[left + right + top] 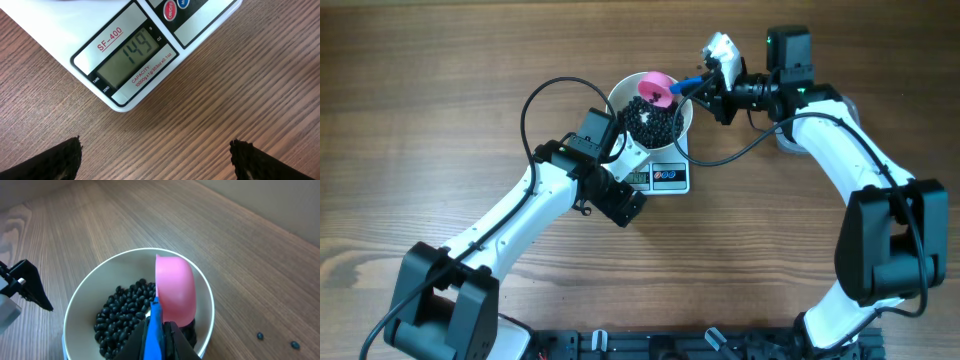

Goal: Scoop item into bowl and weigh 150g on scale

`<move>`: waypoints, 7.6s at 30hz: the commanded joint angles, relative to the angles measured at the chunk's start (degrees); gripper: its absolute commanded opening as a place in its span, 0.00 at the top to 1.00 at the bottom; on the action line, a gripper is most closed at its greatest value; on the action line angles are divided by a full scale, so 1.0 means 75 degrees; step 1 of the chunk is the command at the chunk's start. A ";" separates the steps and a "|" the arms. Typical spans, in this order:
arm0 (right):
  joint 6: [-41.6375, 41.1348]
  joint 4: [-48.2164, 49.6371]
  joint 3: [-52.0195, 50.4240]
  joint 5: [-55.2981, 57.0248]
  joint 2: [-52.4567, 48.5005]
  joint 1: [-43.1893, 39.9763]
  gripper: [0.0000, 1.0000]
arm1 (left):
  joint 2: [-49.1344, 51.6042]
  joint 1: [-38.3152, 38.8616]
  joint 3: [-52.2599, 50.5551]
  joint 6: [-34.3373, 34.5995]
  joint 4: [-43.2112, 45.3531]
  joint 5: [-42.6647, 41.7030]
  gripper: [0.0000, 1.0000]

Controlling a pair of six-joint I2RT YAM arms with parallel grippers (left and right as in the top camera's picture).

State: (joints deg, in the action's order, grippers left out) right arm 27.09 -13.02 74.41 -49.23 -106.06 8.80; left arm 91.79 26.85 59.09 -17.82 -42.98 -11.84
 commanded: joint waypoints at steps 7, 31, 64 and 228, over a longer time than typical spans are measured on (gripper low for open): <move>0.0189 -0.0216 0.0079 0.0023 0.0498 -0.0006 0.96 | -0.0082 0.0006 -0.0038 0.0017 0.0020 -0.0070 0.00; 0.0947 -0.0376 0.0079 0.0289 0.0522 -0.0044 0.96 | -0.0082 0.0006 -0.0038 0.0017 0.0020 -0.0067 0.00; 0.0766 -0.0041 0.0079 0.0096 0.0522 -0.0085 0.96 | -0.0082 0.0006 -0.0038 0.0017 0.0020 -0.0067 0.00; -0.4558 0.1769 -0.5665 0.7437 1.2948 -0.1448 0.00 | -0.0082 0.0006 -0.0038 0.0017 0.0020 -0.0067 0.00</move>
State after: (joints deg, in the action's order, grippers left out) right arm -12.69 -8.43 41.95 3.60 -15.16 -3.01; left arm 91.64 26.85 58.96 -17.82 -43.00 -11.84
